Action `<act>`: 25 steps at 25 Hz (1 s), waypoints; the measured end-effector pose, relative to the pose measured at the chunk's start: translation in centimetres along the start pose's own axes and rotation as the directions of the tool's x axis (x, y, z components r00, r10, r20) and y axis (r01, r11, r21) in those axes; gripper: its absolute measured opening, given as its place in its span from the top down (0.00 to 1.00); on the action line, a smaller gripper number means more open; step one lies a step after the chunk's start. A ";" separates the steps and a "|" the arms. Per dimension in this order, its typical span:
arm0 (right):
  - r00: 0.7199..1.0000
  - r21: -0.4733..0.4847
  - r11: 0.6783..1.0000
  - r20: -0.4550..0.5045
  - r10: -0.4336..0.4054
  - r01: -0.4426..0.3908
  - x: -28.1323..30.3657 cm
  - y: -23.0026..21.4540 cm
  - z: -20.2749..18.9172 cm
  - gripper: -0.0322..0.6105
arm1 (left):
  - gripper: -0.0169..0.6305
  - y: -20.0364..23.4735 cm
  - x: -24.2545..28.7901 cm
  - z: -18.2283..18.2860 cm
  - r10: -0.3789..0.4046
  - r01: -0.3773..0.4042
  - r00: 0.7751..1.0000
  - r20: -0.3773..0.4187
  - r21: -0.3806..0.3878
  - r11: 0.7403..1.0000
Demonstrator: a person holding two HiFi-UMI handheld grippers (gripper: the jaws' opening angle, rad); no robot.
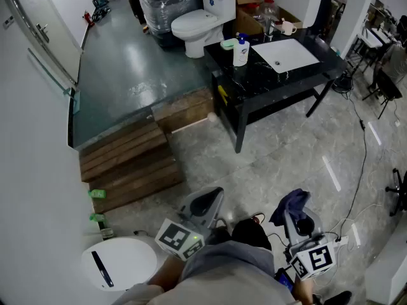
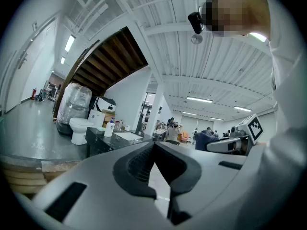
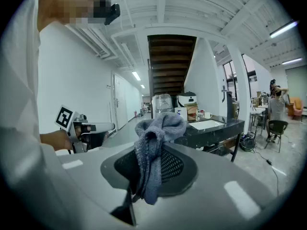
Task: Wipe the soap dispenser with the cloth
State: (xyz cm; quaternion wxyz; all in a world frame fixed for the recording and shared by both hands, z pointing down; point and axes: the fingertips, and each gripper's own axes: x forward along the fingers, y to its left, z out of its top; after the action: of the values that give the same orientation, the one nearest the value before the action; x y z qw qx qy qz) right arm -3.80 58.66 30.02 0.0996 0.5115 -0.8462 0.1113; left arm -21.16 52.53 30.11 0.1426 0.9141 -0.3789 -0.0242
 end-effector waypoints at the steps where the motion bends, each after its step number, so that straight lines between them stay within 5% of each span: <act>1: 1.000 0.001 1.000 -0.003 -0.003 0.003 -0.1 -0.1 -0.1 0.85 | 0.96 0.1 0.0 -0.3 0.002 -0.002 1.000 -0.008 -0.003 1.000; 20: 0.995 0.037 0.995 -0.012 0.096 -0.095 3.4 -6.0 1.1 0.84 | 0.96 1.7 6.8 -1.1 0.049 -0.050 0.996 -0.081 -0.011 0.999; 25: 0.991 0.051 0.990 0.027 0.131 -0.132 5.0 -8.8 2.7 0.84 | 0.96 0.8 10.4 -0.2 0.064 -0.050 0.992 -0.108 0.127 0.991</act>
State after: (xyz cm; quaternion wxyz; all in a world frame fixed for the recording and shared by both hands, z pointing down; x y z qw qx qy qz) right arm 1.57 49.68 29.61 0.0688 0.4584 -0.8760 0.1337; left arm -14.30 44.79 31.22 0.1071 0.9098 -0.3972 0.0546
